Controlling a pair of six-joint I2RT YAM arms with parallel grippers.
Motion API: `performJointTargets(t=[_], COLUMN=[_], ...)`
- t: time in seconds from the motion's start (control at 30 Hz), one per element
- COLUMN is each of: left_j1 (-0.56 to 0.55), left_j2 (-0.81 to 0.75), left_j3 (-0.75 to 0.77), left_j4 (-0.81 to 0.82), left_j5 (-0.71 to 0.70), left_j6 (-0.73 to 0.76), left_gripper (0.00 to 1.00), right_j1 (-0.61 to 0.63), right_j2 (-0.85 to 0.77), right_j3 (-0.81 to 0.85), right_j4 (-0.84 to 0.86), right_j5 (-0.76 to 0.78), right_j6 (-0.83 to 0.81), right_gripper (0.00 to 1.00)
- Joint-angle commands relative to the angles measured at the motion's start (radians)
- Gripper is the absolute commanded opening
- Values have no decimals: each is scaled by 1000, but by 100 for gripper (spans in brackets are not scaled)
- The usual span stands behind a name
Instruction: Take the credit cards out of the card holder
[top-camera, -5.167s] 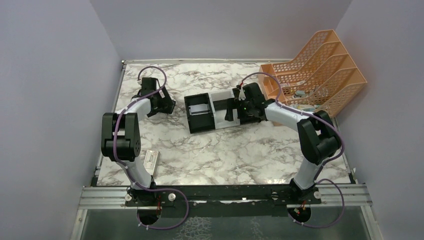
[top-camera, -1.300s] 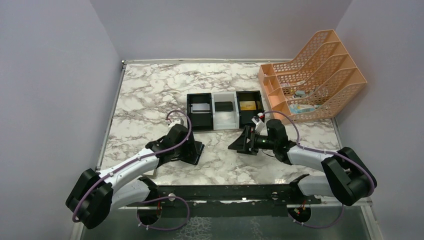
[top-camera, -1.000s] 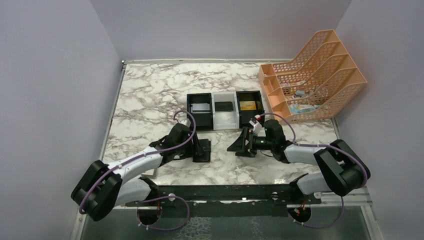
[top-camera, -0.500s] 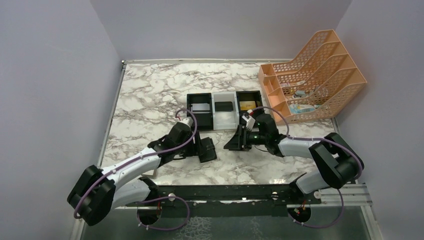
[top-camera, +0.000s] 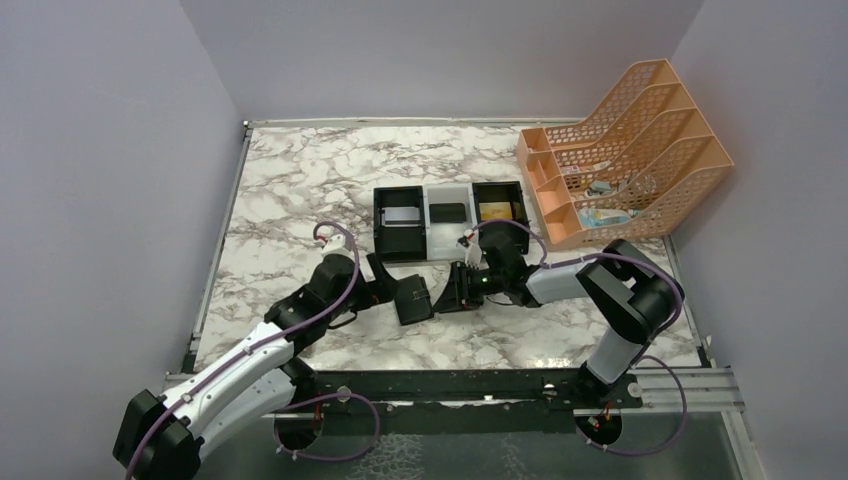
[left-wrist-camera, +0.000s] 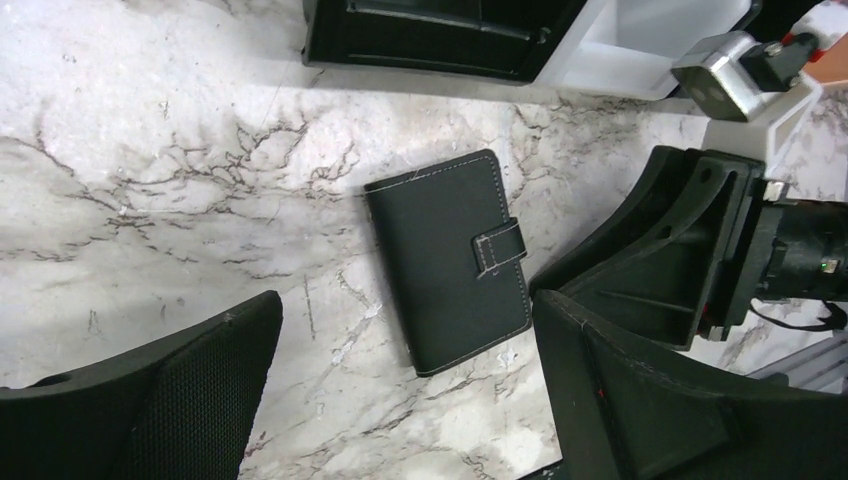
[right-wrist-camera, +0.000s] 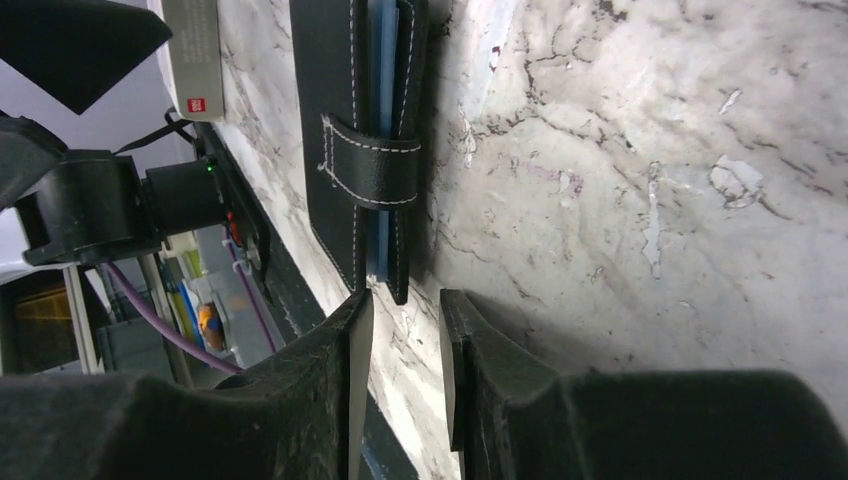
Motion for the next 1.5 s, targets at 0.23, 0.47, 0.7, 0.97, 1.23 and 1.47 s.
performJointTargets(t=[0.23,0.47,0.7,0.97,1.23,1.47], left_j1=[6,6,5,-14,-25,-25], left_j2=[79,281,447,480,417,254], left_j3=[-32,-3,38,28,28,51], left_j4=[90,179,226,272,237,110], left_j5=[61,173,255,287,225,85], left_j6=[-8,-16,19,-1,-22,-19], left_gripper=[90,61,37,20,30,56], right_j1=[9,16,18,18,17,18], right_j2=[55,96,119,136,-40,-289], right_j3=[22,26,25,26,42,40], right_j4=[26,57,91,168,-45,-366], right_j5=[44,27,10,-57,103,303], right_j6=[-27,-9,15,86,-21,-209], right_gripper=[26,25,24,13,1,1])
